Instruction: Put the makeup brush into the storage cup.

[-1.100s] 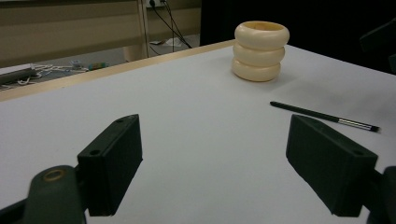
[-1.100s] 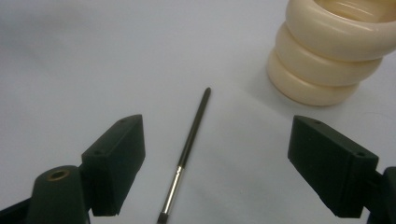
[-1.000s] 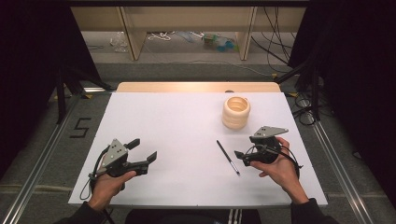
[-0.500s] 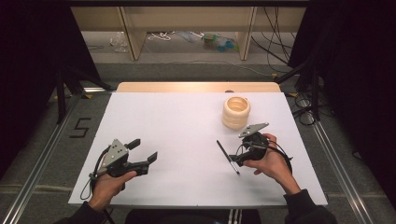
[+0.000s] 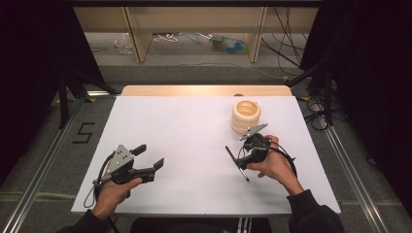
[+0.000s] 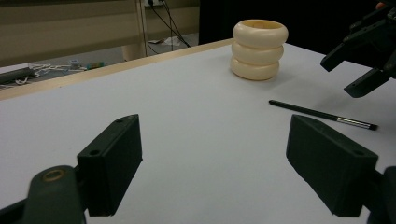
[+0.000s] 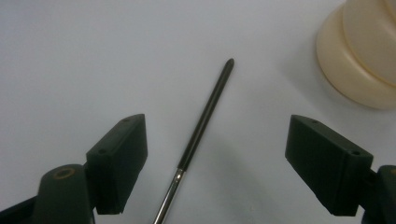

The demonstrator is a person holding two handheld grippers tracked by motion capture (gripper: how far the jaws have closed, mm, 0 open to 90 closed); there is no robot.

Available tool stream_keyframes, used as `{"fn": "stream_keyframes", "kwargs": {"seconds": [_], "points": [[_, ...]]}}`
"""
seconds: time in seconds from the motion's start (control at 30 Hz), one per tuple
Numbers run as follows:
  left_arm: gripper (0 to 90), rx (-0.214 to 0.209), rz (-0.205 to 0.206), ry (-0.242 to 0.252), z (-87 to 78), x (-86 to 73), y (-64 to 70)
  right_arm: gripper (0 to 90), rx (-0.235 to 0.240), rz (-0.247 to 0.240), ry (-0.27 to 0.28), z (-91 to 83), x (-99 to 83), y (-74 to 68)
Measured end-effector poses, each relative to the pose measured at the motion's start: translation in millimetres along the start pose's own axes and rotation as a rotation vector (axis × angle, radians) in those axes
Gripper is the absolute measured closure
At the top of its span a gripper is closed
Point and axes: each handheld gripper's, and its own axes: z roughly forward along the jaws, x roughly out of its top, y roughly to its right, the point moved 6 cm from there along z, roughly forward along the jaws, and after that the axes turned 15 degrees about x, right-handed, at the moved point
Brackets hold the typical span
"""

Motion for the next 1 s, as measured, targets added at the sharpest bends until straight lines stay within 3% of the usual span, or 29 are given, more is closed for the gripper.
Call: {"fn": "stream_keyframes", "kwargs": {"seconds": [0.2,0.6,1.0], "points": [[18.4,0.000,0.000,0.000,0.1,0.1,-0.2,22.9,-0.006,-0.015,-0.023,6.7,4.4,4.2],[18.4,-0.002,0.001,-0.001,0.2,-0.1,0.1,25.7,0.016,0.018,-0.120,16.9,3.2,8.5],[18.5,0.000,0.004,-0.001,0.5,-0.1,0.0,31.1,0.029,0.032,-0.163,23.8,4.1,9.7]]}}
